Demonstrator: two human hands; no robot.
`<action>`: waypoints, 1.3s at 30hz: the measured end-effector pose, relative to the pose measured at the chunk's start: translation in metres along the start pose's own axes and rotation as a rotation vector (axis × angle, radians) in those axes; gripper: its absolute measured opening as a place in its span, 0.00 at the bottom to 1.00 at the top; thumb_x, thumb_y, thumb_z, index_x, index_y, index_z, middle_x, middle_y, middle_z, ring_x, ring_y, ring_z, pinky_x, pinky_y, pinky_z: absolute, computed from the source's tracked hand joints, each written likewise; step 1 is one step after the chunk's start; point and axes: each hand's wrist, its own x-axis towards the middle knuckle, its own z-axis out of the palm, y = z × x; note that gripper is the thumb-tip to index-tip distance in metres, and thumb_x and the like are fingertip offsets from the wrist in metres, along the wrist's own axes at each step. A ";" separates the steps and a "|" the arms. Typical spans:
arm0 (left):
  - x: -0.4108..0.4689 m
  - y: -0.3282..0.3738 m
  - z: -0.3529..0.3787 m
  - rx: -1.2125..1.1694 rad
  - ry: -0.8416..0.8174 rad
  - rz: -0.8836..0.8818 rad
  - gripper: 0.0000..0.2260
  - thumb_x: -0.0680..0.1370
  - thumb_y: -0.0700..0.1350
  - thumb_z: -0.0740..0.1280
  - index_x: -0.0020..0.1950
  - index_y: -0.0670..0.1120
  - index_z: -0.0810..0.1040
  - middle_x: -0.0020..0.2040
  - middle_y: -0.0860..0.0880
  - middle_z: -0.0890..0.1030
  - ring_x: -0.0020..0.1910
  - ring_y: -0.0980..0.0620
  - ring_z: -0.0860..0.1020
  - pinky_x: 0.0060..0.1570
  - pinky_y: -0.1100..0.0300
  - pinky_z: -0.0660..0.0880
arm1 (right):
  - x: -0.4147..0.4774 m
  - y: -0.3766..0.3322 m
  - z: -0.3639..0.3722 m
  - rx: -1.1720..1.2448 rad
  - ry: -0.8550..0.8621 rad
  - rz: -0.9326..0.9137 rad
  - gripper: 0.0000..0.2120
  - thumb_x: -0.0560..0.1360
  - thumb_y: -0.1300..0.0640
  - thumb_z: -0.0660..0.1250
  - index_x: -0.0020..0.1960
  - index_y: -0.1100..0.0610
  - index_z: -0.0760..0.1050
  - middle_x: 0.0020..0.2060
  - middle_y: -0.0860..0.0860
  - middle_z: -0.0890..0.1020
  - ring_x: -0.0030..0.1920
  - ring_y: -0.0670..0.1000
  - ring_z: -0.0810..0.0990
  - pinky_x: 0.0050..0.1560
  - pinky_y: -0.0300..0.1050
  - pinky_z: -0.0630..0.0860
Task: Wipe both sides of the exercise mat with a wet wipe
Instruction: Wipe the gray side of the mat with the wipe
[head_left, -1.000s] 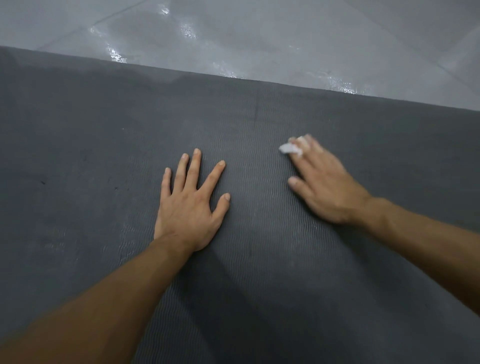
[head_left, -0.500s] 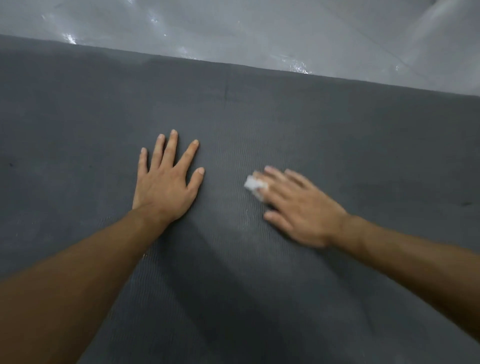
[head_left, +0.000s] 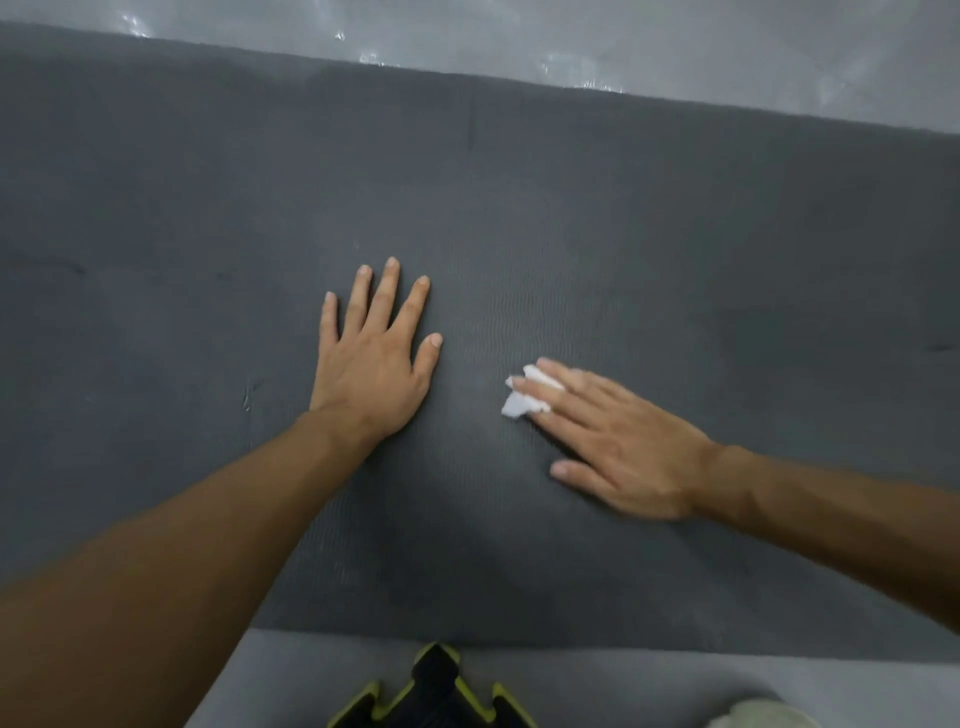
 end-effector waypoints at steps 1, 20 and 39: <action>-0.003 0.001 0.001 -0.001 -0.004 0.004 0.29 0.85 0.61 0.49 0.85 0.54 0.50 0.85 0.49 0.47 0.84 0.46 0.43 0.81 0.40 0.42 | -0.013 -0.016 0.007 -0.017 -0.030 -0.068 0.30 0.87 0.40 0.48 0.84 0.57 0.58 0.85 0.49 0.45 0.84 0.53 0.38 0.82 0.54 0.47; -0.056 -0.034 -0.002 0.020 -0.037 0.107 0.30 0.83 0.64 0.45 0.85 0.56 0.51 0.85 0.53 0.47 0.84 0.52 0.43 0.82 0.47 0.46 | 0.055 -0.021 -0.003 0.075 0.129 0.225 0.35 0.85 0.38 0.47 0.84 0.58 0.53 0.84 0.53 0.52 0.84 0.55 0.45 0.83 0.54 0.51; -0.150 -0.141 -0.022 -0.020 -0.044 -0.292 0.31 0.82 0.69 0.43 0.84 0.61 0.47 0.85 0.57 0.43 0.83 0.55 0.39 0.81 0.46 0.41 | 0.185 -0.008 -0.041 0.035 0.155 0.253 0.35 0.84 0.37 0.42 0.84 0.56 0.53 0.84 0.51 0.53 0.84 0.52 0.48 0.82 0.53 0.48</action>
